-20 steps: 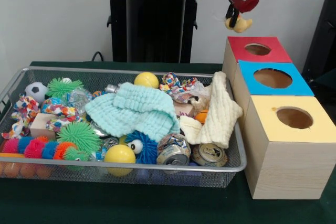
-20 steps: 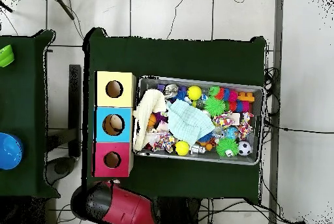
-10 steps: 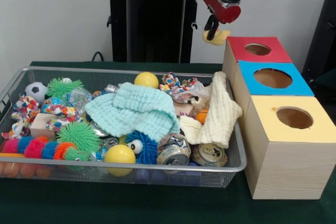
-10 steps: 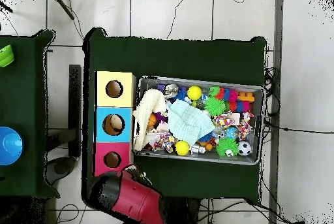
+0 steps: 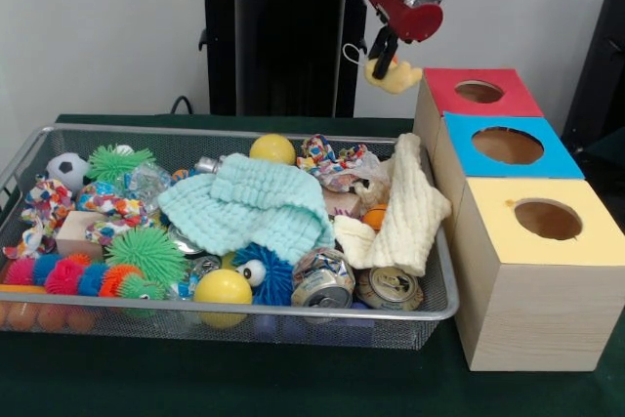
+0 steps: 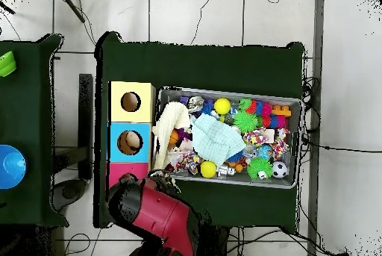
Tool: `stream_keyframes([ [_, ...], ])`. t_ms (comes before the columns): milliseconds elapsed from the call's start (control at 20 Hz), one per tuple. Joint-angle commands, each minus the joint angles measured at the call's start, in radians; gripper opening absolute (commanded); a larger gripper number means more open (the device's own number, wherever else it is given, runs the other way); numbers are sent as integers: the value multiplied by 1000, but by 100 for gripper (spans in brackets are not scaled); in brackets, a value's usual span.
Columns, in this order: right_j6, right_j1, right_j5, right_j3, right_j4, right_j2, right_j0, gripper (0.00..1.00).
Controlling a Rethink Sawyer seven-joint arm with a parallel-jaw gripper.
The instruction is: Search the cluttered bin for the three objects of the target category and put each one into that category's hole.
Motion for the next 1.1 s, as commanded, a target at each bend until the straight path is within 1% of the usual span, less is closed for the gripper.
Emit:
stream_keyframes([
  [50,230,-41,234,-146,27,22,-23,0],
  [100,223,-47,255,-151,20,21,-25,0],
  [300,228,-45,284,-166,11,9,-17,0],
  [400,223,-57,297,-166,10,10,-19,0],
  [550,206,-87,285,-136,39,52,-40,0],
  [600,191,-96,250,-108,60,82,-53,0],
  [650,188,-93,222,-95,67,93,-55,0],
  [700,180,-87,166,-65,87,120,-66,0],
  [750,176,-80,133,-50,97,135,-73,0],
  [800,156,-71,69,-23,109,163,-89,0],
  [850,146,-67,36,-8,120,183,-99,0],
  [900,135,-58,-20,13,131,209,-114,0],
  [1050,129,-44,-74,27,145,246,-131,0],
  [1100,124,-42,-96,36,155,269,-142,0],
])
